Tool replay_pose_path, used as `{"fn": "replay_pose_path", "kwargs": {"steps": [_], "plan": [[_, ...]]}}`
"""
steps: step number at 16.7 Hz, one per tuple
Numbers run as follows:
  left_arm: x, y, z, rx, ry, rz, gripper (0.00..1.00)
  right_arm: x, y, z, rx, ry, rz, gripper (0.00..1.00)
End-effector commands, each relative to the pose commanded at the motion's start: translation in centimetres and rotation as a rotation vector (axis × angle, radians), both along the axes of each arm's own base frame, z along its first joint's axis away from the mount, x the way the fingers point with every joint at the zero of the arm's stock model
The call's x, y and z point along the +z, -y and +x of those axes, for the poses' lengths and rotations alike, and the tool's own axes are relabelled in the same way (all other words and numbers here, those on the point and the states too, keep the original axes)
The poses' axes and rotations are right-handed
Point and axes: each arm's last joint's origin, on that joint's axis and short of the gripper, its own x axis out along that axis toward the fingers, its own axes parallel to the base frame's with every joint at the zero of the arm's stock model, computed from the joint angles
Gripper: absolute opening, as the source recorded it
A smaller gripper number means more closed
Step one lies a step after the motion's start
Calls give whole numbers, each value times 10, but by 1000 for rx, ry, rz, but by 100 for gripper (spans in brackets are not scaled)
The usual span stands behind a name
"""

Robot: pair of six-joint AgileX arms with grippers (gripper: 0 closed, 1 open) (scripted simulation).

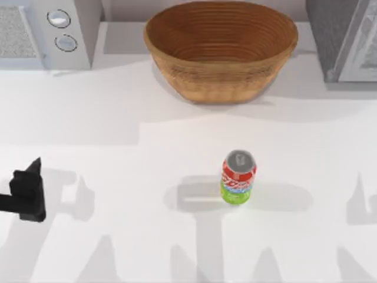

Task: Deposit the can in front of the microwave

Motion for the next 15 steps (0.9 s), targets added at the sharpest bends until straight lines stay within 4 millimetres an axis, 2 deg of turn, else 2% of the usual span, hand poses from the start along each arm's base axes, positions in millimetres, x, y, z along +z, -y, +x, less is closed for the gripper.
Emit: {"fn": "replay_pose_path", "kwargs": {"steps": [4,7,11,15], "plan": [[34,26,36,-116,-280,65,100,0,0,0,0,0,0,100],[55,58,73,-207,-482,134,100,0,0,0,0,0,0,100],[66,119,126,-320,-712,244,100,0,0,0,0,0,0,100],[59,191,165,-415,-875,355,100,0,0,0,0,0,0,100]]}}
